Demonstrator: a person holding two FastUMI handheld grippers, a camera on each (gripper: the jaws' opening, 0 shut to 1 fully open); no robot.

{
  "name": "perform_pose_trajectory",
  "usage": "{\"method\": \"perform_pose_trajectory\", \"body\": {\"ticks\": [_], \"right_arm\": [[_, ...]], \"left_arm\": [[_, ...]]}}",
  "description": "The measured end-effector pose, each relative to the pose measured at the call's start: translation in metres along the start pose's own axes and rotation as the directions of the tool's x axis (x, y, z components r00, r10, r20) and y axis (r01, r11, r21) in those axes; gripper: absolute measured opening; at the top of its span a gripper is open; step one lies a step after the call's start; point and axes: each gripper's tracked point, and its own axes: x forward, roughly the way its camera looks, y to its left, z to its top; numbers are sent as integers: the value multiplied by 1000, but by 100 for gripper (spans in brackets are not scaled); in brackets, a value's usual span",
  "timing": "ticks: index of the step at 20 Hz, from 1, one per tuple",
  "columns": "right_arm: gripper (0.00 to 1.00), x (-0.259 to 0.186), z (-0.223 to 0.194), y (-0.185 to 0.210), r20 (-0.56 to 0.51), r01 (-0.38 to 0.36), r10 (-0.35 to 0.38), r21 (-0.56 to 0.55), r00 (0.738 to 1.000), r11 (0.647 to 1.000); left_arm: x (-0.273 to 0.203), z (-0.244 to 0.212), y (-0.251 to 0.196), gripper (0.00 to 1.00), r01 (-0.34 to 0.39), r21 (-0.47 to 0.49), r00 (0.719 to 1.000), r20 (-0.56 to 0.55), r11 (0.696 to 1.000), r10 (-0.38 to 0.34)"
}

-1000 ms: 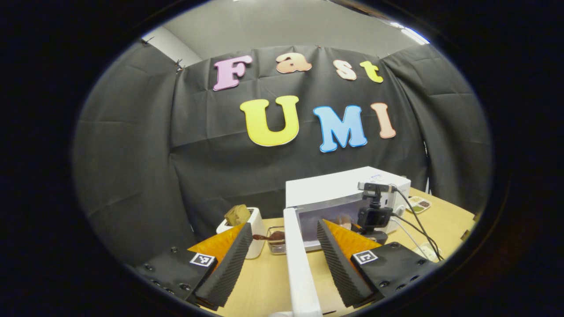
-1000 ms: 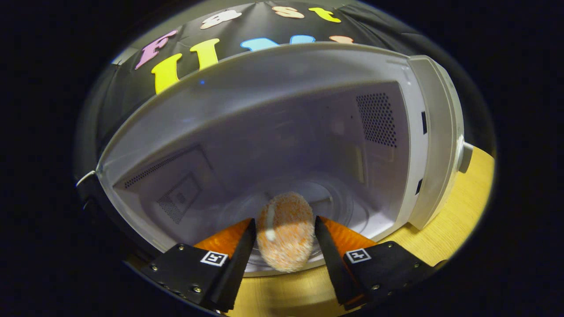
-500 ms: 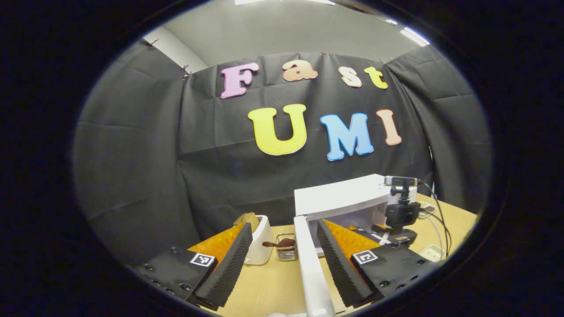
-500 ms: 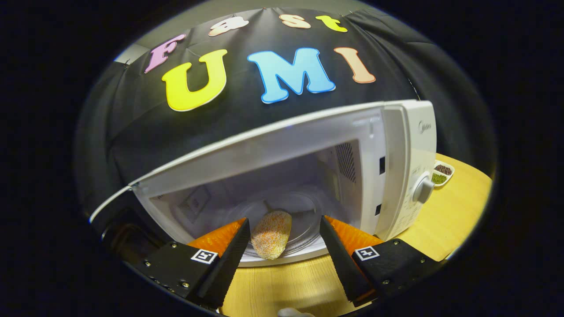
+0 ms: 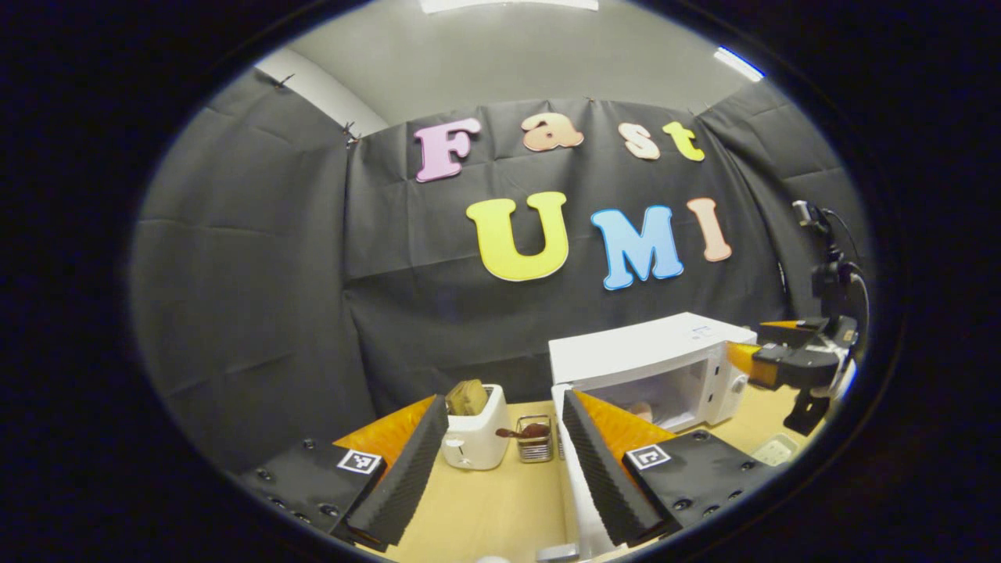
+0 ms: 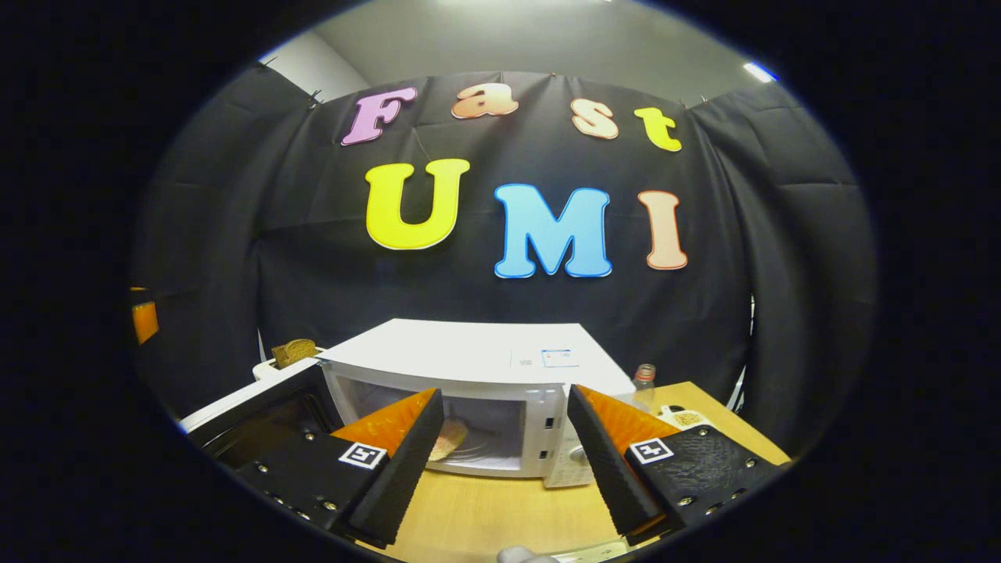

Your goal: Open the microwave oven with the left hand, put the food in, and close the microwave oven.

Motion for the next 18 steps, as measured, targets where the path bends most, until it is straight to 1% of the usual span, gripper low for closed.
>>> {"method": "perform_pose_trajectory", "body": {"ticks": [2, 4, 5, 7, 8, 11, 12, 14, 15, 16, 17, 18], "right_arm": [[97, -21, 11, -25, -8, 21, -21, 13, 1000, 1000], [97, -43, 22, -46, -14, 48, -48, -15, 999, 999], [97, -50, 26, -52, -17, 41, -41, -31, 999, 999], [97, -67, 38, -56, -16, 34, -34, -24, 999, 999], [97, -74, 45, -59, -14, 32, -32, -18, 999, 999], [97, -87, 57, -64, -16, 20, -21, -23, 1000, 1000], [97, -89, 64, -66, -14, 20, -21, -27, 1000, 999], [97, -89, 77, -69, -7, 24, -24, -7, 1000, 1000], [97, -87, 81, -66, -9, 16, -16, 4, 1000, 1000], [97, -85, 85, -65, -13, 9, -9, 7, 1000, 1000], [97, -86, 91, -64, -13, 3, -3, 3, 1000, 1000], [97, -85, 96, -62, -8, -2, 2, -3, 1000, 1000]], "left_arm": [[-7, -8, 2, 97, -5, 22, 1000, -6, 1000, 5], [-4, -16, 3, 96, -12, 13, 1000, -23, 1000, 13], [-3, -23, 4, 96, -15, 12, 999, -33, 1000, 15], [-15, -46, 18, 95, -32, 25, 998, -52, 999, 33], [-31, -64, 27, 98, -42, 32, 997, -70, 999, 44], [-43, -91, 41, 100, -65, 31, 993, -93, 997, 67], [-44, -102, 45, 100, -75, 38, 992, -100, 996, 78], [-48, -126, 47, 98, -77, 13, 988, -133, 997, 78], [-52, -139, 47, 100, -80, -4, 986, -149, 997, 78], [-54, -152, 48, 98, -91, -4, 982, -166, 996, 89], [-57, -163, 46, 100, -90, 2, 979, -181, 996, 88], [-59, -173, 47, 100, -94, 10, 976, -197, 996, 94]]}}
